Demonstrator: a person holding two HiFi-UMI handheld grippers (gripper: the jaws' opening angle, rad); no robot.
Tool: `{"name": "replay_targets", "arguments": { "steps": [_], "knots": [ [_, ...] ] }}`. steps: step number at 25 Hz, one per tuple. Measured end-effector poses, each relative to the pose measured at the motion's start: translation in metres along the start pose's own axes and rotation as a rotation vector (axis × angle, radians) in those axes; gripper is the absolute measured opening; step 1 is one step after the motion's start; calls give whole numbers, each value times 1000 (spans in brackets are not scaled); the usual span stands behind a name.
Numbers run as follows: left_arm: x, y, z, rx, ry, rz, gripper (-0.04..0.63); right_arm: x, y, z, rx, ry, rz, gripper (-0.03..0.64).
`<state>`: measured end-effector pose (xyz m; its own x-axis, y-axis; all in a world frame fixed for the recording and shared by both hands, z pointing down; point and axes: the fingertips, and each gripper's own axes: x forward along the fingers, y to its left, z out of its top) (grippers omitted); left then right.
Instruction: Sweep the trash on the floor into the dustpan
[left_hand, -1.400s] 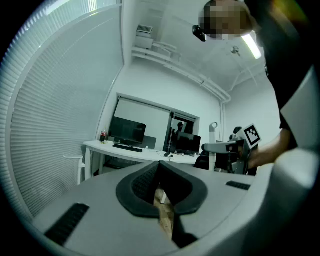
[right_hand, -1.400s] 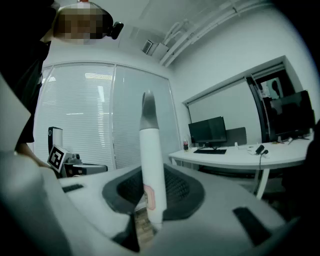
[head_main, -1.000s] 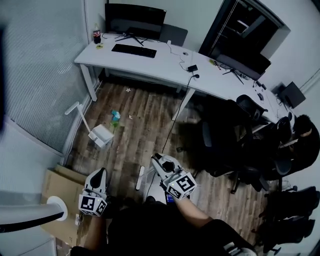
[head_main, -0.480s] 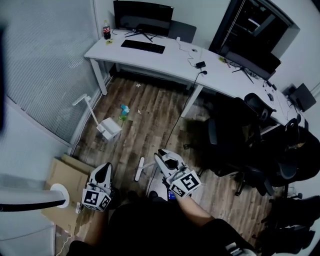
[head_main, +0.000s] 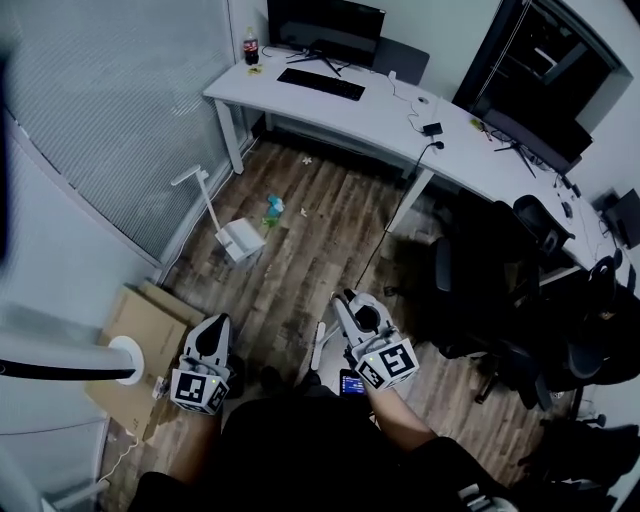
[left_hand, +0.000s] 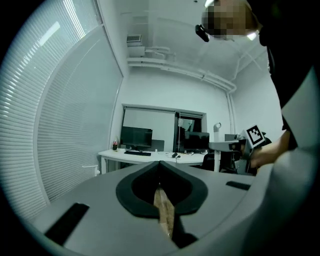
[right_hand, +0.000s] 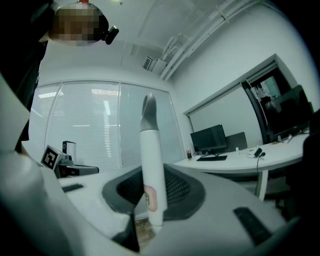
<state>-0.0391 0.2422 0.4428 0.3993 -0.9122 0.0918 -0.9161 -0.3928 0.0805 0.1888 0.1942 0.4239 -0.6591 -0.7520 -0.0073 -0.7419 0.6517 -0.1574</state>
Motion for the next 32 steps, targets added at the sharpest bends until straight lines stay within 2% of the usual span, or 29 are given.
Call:
{"name": "replay_targets", "arguments": {
  "steps": [10,16,17,19,20,27,32],
  "knots": [
    [-2,-28,0,2,-18,16,-5,-30,-22,0,0,-7,6,81],
    [-1,-48,-7,-1,-3,27,-5,-43,-34,-2,65,-16,17,84],
    [0,-49,-7,0,-4,31,1,-43,-36,0,68,-25,21,84],
    [2,-49,-8,6,3,36,104,-42,-39,3,64,-32,32,84],
    [2,-48,-9,9,8,43,121,-42,-40,4,63,-32,36,84],
    [11,-35,-7,-2,4,72,135,-34,-53,11,115,-47,47,89],
    [22,-24,-7,-19,-6,84,135,-19,-57,18,88,-61,81,89]
  ]
}}
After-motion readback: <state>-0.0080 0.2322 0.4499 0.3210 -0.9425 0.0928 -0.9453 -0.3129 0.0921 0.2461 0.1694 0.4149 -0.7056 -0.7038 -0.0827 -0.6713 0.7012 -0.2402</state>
